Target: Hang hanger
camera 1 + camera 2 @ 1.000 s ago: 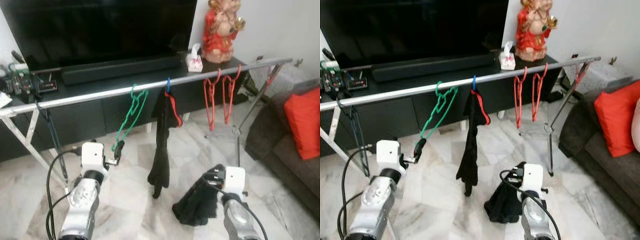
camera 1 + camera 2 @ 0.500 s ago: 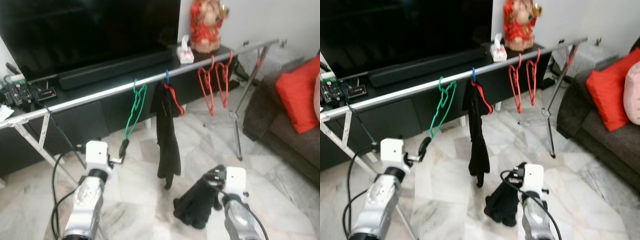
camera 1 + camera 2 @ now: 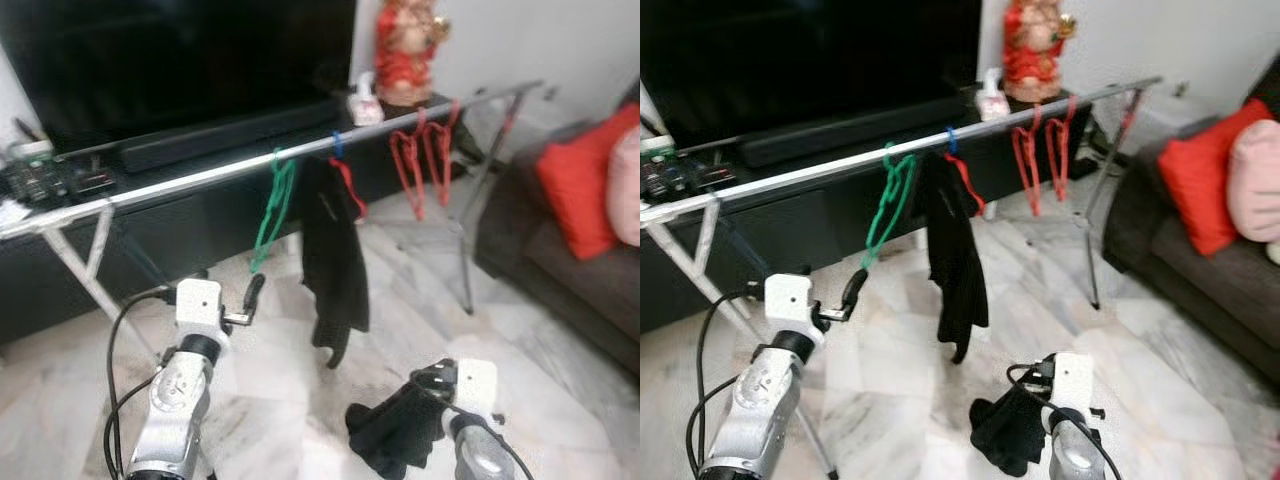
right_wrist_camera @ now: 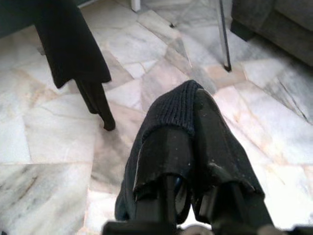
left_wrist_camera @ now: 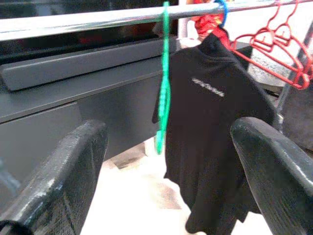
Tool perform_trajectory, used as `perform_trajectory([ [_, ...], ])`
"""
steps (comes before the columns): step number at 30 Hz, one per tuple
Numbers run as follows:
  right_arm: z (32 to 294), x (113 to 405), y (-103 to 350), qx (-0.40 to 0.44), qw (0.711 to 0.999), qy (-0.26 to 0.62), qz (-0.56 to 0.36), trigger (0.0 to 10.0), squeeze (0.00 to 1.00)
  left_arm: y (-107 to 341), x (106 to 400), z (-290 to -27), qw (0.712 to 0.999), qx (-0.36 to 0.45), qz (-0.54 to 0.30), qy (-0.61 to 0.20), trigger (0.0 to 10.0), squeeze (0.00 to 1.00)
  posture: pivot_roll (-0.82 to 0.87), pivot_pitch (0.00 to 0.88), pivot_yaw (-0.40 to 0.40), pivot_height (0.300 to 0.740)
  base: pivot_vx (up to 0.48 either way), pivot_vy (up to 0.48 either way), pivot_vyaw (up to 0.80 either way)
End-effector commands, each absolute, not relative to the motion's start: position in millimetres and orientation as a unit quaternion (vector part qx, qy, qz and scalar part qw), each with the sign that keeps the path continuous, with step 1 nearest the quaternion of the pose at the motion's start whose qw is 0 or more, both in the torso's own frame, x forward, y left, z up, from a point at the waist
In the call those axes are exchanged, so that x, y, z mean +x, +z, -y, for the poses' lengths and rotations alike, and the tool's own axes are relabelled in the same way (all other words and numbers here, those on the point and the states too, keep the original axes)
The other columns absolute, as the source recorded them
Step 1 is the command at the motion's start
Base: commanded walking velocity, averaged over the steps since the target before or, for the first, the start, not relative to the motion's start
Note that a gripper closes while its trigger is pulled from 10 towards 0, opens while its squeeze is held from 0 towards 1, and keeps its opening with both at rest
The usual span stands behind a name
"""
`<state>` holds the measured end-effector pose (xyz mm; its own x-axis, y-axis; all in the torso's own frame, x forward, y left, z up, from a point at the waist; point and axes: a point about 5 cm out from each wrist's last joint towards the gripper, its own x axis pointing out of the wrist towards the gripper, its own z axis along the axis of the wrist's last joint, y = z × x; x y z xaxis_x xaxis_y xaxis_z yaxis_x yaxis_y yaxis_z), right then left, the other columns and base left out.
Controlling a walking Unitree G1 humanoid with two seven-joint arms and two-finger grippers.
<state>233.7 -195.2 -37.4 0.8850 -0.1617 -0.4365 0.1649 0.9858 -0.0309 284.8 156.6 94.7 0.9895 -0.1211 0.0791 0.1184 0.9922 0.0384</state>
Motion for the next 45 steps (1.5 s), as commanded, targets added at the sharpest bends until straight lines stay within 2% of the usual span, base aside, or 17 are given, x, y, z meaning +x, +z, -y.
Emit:
perform_trajectory([
  [1, 199.3, 237.8, -33.3, 0.001, 0.973, -0.09, -0.215, 10.0, 0.0, 97.4, 285.2, -150.4, 0.997, 0.008, 0.042, -0.071, 10.0, 0.0, 0.01, 0.0, -0.033, 0.74, 0.247, 0.0, 0.0],
  [32, 194.1, 243.6, -29.4, -0.001, 0.976, -0.081, -0.205, 10.0, 0.0, 103.7, 289.3, -149.9, 0.996, 0.01, 0.049, -0.074, 10.0, 0.0, 0.01, 0.0, -0.035, 0.74, 0.314, 0.0, 0.0],
  [41, 194.8, 244.0, -29.2, -0.001, 0.976, -0.079, -0.205, 10.0, 0.0, 108.0, 294.2, -156.9, 0.997, 0.017, 0.052, -0.055, 10.0, 0.0, 0.01, 0.0, -0.038, 0.74, 0.33, 0.0, 0.0],
  [45, 194.7, 244.1, -29.2, -0.001, 0.976, -0.077, -0.205, 10.0, 0.0, 105.9, 297.7, -163.7, 0.998, 0.032, 0.025, -0.041, 10.0, 0.0, 0.01, 0.0, -0.04, 0.74, 0.218, 0.0, 0.0],
])
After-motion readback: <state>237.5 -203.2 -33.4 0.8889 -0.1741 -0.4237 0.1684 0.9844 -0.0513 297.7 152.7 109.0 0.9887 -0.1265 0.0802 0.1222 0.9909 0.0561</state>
